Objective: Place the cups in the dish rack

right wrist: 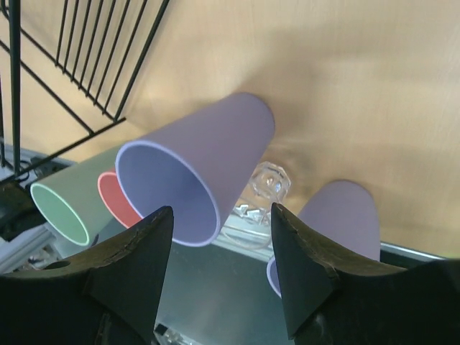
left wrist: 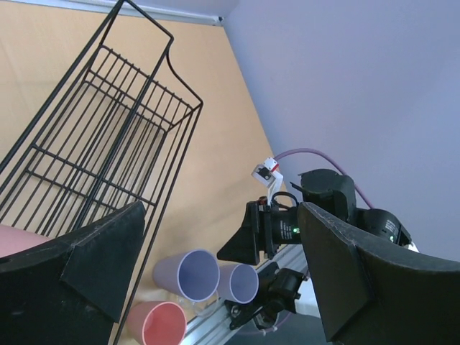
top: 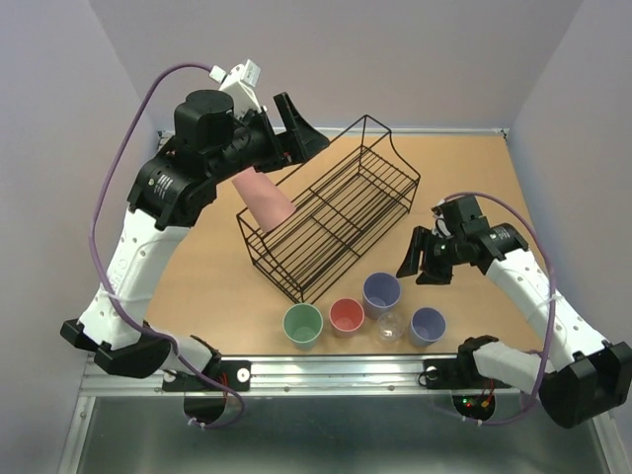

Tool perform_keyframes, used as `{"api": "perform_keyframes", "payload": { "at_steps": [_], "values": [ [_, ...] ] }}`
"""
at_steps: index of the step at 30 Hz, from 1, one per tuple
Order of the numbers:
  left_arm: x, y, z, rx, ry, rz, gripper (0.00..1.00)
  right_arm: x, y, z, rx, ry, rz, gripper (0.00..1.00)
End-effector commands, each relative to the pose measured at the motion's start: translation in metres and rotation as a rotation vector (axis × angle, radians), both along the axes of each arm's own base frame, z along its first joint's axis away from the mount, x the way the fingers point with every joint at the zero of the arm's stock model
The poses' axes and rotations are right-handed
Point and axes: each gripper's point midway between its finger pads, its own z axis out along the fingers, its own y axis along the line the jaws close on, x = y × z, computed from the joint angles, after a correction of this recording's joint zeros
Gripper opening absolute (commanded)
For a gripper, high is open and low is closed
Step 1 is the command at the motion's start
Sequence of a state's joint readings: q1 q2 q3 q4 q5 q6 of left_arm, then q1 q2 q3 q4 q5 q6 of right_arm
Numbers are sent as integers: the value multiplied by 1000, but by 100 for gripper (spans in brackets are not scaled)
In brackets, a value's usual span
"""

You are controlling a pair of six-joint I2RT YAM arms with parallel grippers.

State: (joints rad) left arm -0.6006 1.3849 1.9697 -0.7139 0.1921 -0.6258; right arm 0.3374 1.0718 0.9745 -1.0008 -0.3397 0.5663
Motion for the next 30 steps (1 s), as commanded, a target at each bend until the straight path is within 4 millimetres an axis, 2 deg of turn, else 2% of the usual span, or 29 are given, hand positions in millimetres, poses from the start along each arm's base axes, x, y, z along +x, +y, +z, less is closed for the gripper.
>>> {"api": "perform_keyframes", "payload": {
  "at_steps": [1,9,12,15,19,22,24,28,30],
  "values": [
    [-18,17,46,-67,-140,14,99,30,8,13,6,-109,-29,62],
    [-20,28,41,-19,-146,49,99,20,39,-11,-39,-67,37,58],
    [-20,30,41,-11,-148,55,99,17,41,-16,-55,-61,40,54],
    [-21,33,40,0,-153,62,99,14,38,-26,-88,-49,38,47],
    [-20,36,37,25,-159,68,99,7,32,-40,-123,-19,36,29],
    [-20,36,33,44,-160,62,99,2,29,-50,-149,-2,32,22],
    [-19,36,30,57,-161,60,99,0,27,-53,-161,4,30,18],
    [-20,37,29,75,-172,55,99,1,22,-56,-196,9,9,0],
    [-20,38,29,79,-182,53,99,7,20,-48,-212,-14,-15,0]
  ]
}}
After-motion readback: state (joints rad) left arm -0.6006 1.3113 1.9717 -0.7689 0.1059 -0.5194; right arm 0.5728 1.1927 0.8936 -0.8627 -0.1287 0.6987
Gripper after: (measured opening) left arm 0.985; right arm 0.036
